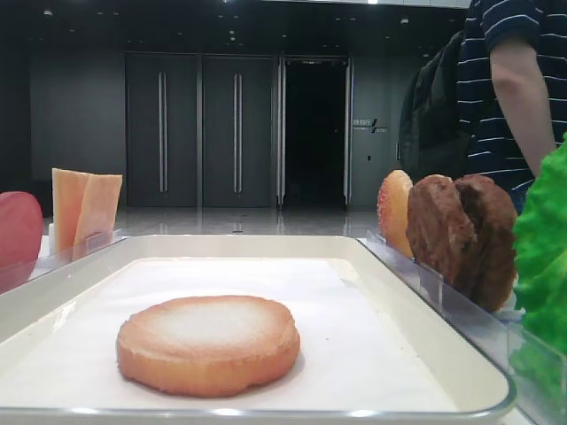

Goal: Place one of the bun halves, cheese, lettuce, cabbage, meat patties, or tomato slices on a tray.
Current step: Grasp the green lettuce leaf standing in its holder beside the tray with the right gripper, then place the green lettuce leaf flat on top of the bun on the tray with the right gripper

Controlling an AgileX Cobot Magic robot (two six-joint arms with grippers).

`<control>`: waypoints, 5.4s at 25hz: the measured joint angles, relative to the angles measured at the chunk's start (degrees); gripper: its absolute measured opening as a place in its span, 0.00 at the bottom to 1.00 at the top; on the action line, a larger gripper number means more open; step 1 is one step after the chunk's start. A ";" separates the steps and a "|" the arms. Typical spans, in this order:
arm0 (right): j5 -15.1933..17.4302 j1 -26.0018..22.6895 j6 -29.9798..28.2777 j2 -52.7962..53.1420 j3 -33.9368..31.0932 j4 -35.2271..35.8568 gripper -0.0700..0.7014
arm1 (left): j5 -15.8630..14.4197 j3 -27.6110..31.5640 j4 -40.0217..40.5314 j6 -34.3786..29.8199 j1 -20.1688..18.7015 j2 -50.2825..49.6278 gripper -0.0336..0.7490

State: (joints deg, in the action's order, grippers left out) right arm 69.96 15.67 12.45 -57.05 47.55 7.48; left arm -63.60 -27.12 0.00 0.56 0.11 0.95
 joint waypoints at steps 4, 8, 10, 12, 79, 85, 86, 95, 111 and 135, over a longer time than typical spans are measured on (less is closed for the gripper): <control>0.00 8.14 6.61 -0.71 0.26 -1.35 0.71 | 0.00 0.00 0.00 0.00 0.00 0.00 0.54; -0.45 15.74 12.05 -2.44 0.97 -2.57 0.71 | 0.00 0.00 0.00 0.00 0.00 0.00 0.54; -1.08 19.29 14.52 -3.63 1.46 -3.30 0.71 | 0.00 0.00 0.00 0.00 0.00 0.00 0.54; -1.83 22.13 16.46 -4.90 2.00 -3.71 0.71 | 0.00 0.00 0.00 0.00 0.00 0.00 0.54; -12.87 27.23 7.32 -13.58 9.81 8.20 0.13 | 0.00 0.00 0.00 0.00 0.00 0.00 0.54; -20.68 27.23 -0.54 -13.68 10.01 16.05 0.13 | 0.00 0.00 0.00 0.00 0.00 0.00 0.54; -22.03 27.23 -1.90 -13.76 10.01 17.11 0.13 | 0.00 0.00 0.00 0.00 0.00 0.00 0.54; -25.98 27.23 -17.13 -20.89 10.05 31.30 0.13 | 0.00 0.00 0.00 0.00 0.00 0.00 0.54; -28.17 25.42 -44.25 -36.78 10.07 56.22 0.13 | 0.00 0.00 0.00 0.00 0.00 0.00 0.54; -26.98 18.59 -51.77 -42.51 10.12 59.33 0.13 | 0.00 0.00 0.00 0.00 0.00 0.00 0.54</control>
State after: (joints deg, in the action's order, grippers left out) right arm 42.97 34.26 -39.33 -99.56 57.67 66.81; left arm -63.60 -27.12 0.00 0.56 0.11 0.95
